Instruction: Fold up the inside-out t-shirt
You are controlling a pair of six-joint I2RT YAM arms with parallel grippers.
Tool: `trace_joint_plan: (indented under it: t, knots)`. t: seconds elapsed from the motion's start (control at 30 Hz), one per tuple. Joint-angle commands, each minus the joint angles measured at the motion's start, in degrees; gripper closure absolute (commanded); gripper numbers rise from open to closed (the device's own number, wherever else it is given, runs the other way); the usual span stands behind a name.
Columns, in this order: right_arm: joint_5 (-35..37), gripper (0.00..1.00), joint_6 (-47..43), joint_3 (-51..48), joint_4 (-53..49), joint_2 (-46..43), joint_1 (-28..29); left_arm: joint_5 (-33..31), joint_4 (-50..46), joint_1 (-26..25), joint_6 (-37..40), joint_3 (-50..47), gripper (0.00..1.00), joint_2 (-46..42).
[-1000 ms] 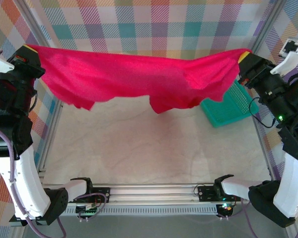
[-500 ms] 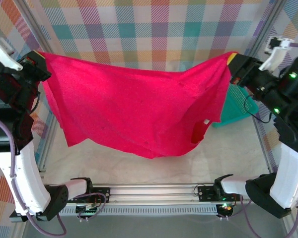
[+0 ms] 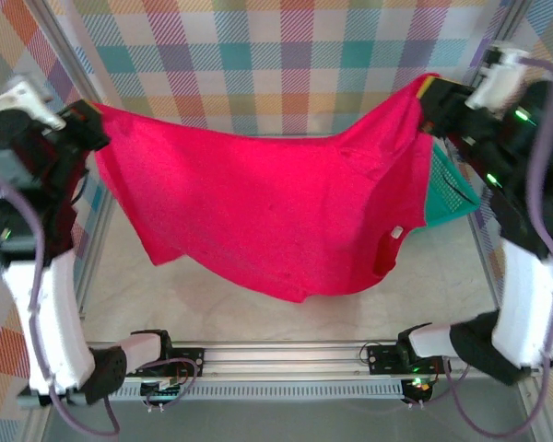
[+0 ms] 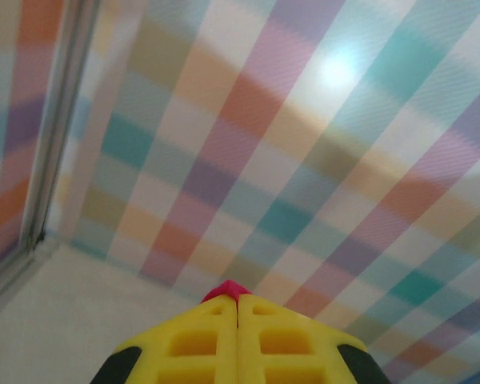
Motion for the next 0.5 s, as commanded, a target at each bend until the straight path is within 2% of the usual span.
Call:
trace_joint_plan:
  t: [0.0, 0.13, 0.17, 0.2, 0.23, 0.27, 0.3, 0.37, 0.43, 0.47]
  knots:
    - [3.8, 1.00, -4.0, -2.0, 1.7, 10.2, -1.8, 3.1, 3.3, 1.1, -2.0, -5.6, 1.00, 10.9]
    - [1.3, 1.00, -4.1, 0.8, 2.1, 24.1, -4.7, 3.3, 2.7, 1.7, -4.7, -2.8, 1.00, 25.1]
    - [0.7, 0.97, -3.9, 3.7, 1.4, 28.6, -5.3, 2.8, 1.7, 1.8, -5.4, -0.3, 1.00, 29.4]
    - [0.6, 0.88, -3.8, 7.3, 0.2, 33.1, -5.5, 1.8, 0.4, 2.0, -6.1, 2.6, 1.00, 33.4]
    - [0.0, 0.68, -3.7, 13.2, -1.9, 38.8, -5.8, 1.3, -1.6, 2.3, -6.7, 7.1, 0.78, 38.6]
    - [-1.1, 0.47, -3.3, 20.8, -4.9, 44.8, -6.1, 0.4, -5.3, 2.7, -7.4, 13.6, 0.39, 44.0]
    - [-2.5, 0.41, -2.0, 27.9, -8.3, 50.0, -6.4, -0.5, -9.2, 3.0, -7.8, 20.0, 0.28, 49.3]
    - [-5.3, 0.35, 0.9, 38.4, -13.0, 57.2, -6.7, -3.9, -18.3, 3.1, -8.1, 34.0, 0.28, 58.6]
    - [-8.4, 0.33, 3.2, 34.4, -12.4, 56.4, -6.6, -6.4, -23.2, 3.0, -8.6, 38.7, 0.27, 61.3]
    - [-10.4, 0.33, 4.3, 28.6, -10.3, 54.0, -6.6, -6.6, -23.6, 2.6, -9.1, 36.1, 0.27, 60.0]
